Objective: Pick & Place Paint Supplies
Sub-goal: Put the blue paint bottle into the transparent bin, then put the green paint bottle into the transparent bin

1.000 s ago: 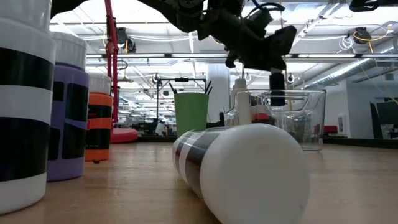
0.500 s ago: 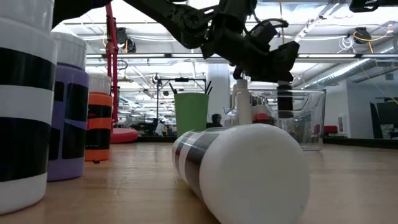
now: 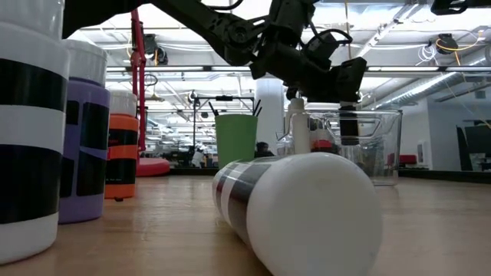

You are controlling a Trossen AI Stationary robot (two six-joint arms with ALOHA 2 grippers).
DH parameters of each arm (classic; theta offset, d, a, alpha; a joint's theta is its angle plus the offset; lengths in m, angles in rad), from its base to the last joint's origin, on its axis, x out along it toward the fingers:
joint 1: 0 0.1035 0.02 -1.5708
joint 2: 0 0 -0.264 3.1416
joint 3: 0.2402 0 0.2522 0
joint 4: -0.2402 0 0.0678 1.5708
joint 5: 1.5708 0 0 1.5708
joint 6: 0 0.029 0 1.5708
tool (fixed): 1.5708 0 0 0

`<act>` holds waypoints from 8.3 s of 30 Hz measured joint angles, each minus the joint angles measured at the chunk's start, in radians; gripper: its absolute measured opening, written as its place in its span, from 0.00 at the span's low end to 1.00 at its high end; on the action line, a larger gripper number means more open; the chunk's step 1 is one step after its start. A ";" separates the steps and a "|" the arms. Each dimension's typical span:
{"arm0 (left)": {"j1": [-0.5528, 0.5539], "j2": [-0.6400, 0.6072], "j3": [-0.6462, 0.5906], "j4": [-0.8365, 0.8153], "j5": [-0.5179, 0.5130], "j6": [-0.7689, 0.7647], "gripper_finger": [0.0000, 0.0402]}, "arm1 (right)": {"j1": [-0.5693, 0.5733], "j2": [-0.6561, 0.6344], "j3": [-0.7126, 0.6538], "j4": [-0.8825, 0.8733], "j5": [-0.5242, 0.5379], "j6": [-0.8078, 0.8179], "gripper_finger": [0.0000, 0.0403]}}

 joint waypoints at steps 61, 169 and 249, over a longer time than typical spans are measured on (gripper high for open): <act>-0.748 -1.512 -1.445 -0.180 -0.341 -0.318 0.02 | -0.048 0.006 0.000 -0.038 0.080 0.016 0.04; -0.965 -1.258 -1.364 -0.174 -0.131 -0.351 0.74 | -0.092 0.006 0.000 -0.059 0.079 0.113 0.04; -0.601 -1.374 -1.014 -0.472 -0.281 -0.282 0.23 | -0.092 0.006 0.000 -0.052 0.079 0.111 0.04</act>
